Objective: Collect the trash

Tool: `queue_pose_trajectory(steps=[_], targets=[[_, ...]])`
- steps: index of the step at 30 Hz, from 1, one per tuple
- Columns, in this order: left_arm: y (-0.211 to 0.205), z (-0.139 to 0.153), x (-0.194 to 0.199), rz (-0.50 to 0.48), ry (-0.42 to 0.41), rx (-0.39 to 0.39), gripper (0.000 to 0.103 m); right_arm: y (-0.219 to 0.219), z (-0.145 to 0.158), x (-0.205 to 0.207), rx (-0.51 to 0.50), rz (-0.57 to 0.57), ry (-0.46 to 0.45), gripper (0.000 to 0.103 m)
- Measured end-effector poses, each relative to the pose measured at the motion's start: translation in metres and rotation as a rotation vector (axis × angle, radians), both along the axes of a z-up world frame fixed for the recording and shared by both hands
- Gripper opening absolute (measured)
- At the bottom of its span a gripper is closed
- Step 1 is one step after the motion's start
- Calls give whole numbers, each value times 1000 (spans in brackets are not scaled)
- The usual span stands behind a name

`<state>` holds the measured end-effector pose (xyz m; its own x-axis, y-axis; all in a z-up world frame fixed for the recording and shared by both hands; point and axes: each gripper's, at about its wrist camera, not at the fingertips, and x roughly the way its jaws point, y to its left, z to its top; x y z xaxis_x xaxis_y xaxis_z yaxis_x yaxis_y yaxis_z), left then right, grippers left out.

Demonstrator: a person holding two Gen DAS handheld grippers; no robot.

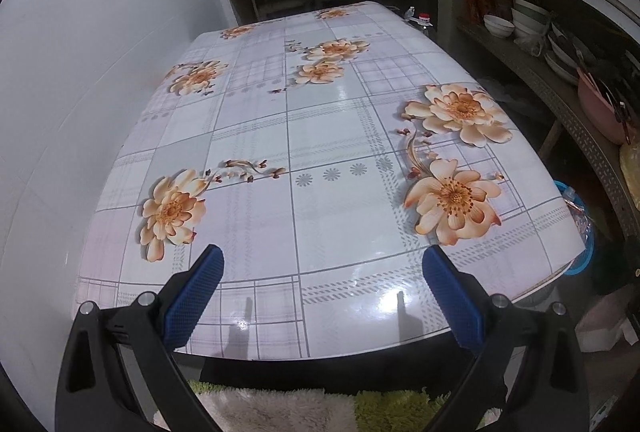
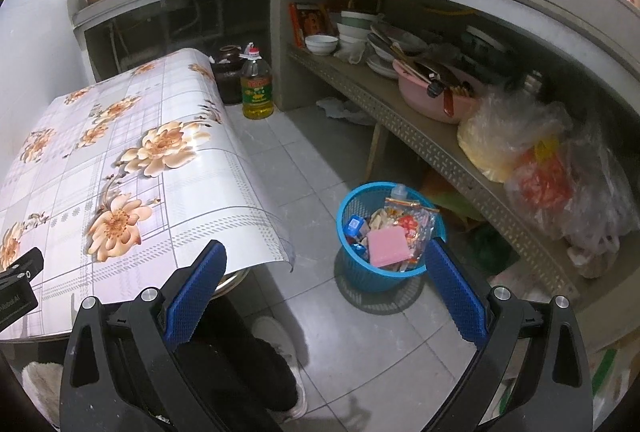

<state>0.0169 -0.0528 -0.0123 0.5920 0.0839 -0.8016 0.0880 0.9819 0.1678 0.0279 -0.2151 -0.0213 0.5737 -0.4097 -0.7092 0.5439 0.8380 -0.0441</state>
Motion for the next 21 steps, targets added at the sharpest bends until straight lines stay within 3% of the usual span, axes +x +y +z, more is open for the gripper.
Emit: queue_pose_trajectory(steps=[21], targets=[[-7, 1, -2, -30, 3, 5, 97, -1, 2, -5, 3, -8, -6, 95]])
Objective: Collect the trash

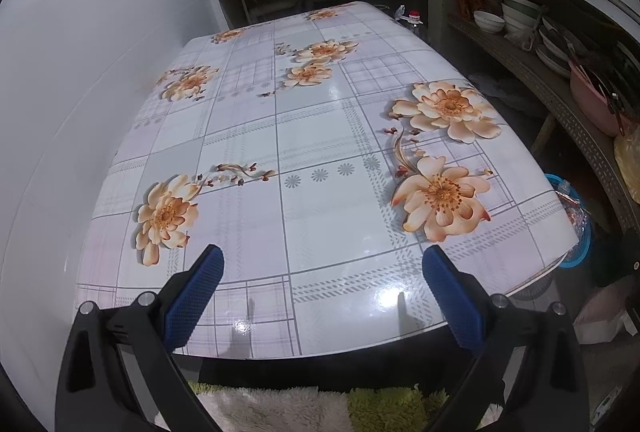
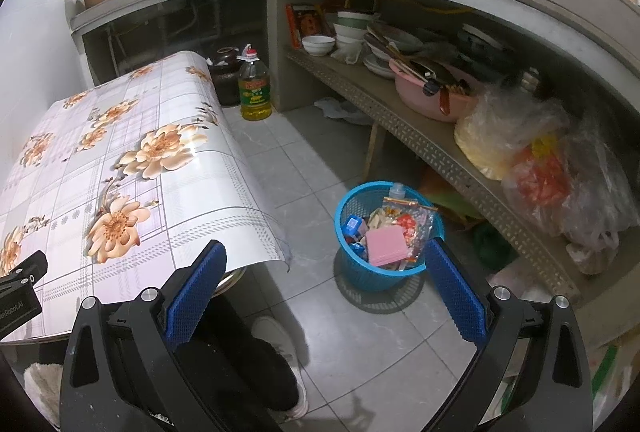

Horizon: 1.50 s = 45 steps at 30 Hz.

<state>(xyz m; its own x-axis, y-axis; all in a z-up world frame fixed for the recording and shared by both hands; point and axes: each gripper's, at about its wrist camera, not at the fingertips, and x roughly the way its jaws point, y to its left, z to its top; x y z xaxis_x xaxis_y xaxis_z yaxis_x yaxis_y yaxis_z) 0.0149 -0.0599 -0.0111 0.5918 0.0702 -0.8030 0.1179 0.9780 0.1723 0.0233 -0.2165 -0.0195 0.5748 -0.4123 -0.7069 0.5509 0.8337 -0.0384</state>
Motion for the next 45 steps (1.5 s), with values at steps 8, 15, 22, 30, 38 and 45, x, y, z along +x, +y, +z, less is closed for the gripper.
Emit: queue_pose_trajectory(steps=[8, 15, 22, 30, 38, 45], targets=[[-1, 0, -1, 1, 1, 2, 97, 0, 0, 0, 1, -1, 0, 95], [-2, 0, 0, -2, 2, 3, 97, 2, 0, 0, 0, -1, -2, 95], [-3, 0, -1, -2, 7, 3, 97, 7, 1, 3, -1, 2, -4, 95], [-3, 0, 0, -4, 7, 3, 97, 5, 1, 2, 0, 1, -4, 95], [-2, -1, 0, -6, 10, 3, 97, 6, 1, 2, 0, -1, -6, 95], [-1, -2, 0, -9, 14, 2, 97, 6, 1, 2, 1, 0, -5, 95]])
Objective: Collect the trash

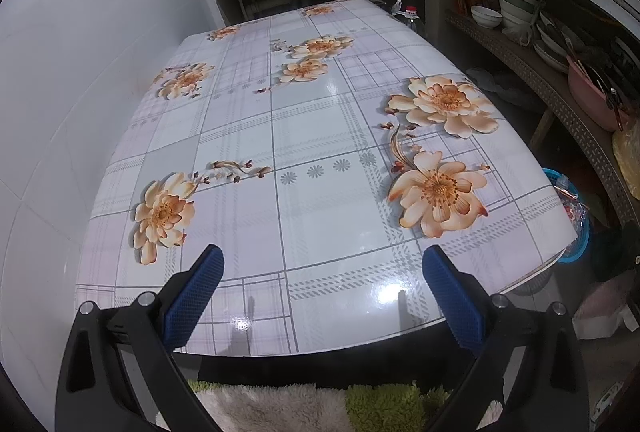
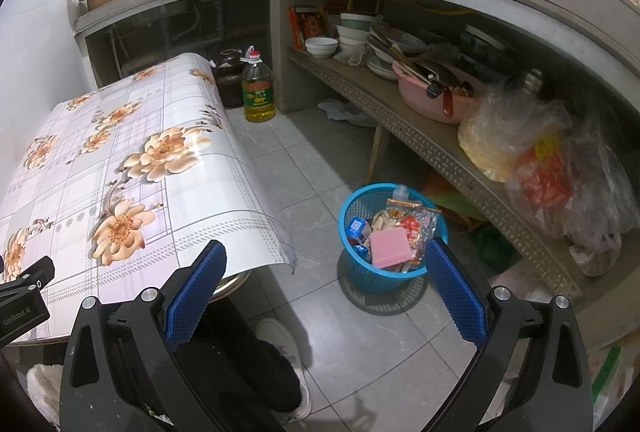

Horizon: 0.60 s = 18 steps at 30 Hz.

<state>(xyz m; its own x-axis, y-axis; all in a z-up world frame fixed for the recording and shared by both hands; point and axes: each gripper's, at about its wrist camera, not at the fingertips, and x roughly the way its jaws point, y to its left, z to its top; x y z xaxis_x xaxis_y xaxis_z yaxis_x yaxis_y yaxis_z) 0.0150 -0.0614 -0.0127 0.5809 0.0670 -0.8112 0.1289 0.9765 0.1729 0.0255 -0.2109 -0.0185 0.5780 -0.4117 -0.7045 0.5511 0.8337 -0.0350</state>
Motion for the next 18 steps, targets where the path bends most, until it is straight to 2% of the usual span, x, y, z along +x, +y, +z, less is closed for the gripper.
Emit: queue_pose_trajectory(steps=[18], targets=[[0, -2, 0, -3, 6, 1, 97, 0, 0, 0, 1, -1, 0, 95]])
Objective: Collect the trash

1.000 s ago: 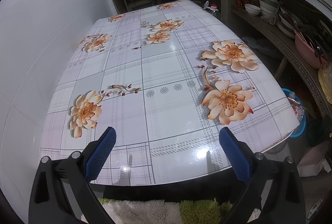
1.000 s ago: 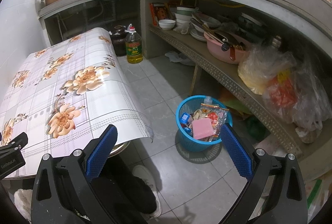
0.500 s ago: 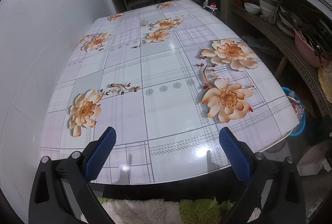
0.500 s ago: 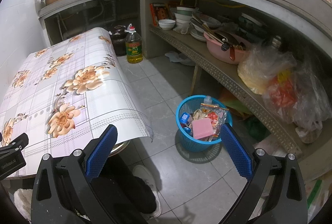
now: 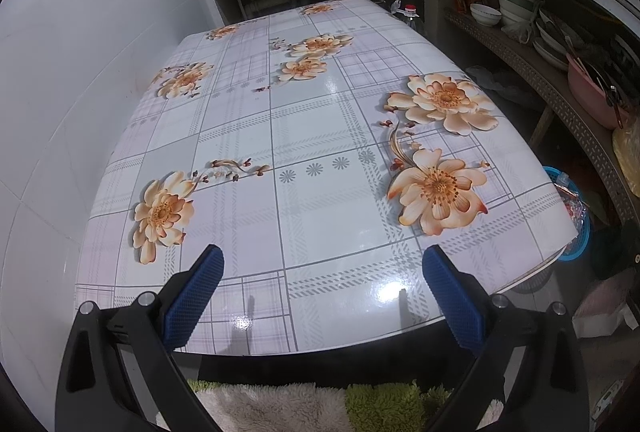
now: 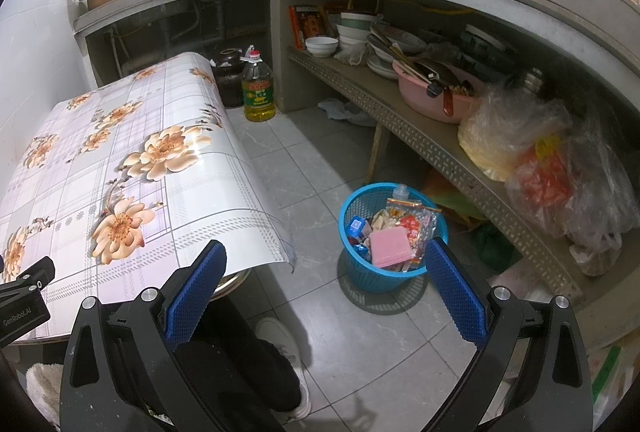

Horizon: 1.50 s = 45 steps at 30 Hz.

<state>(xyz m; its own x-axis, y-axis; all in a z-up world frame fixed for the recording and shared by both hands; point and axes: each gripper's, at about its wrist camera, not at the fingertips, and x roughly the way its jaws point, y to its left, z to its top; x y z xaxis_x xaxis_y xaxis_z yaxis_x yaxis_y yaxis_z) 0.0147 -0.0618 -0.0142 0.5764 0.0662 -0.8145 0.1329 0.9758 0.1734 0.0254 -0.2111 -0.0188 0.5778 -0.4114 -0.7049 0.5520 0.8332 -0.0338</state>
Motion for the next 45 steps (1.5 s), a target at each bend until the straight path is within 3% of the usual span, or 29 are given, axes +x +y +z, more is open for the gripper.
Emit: queue_pose_trajectory(steps=[45], targets=[[4, 3, 4, 0, 1, 1, 97, 6, 2, 6, 0, 3, -1, 95]])
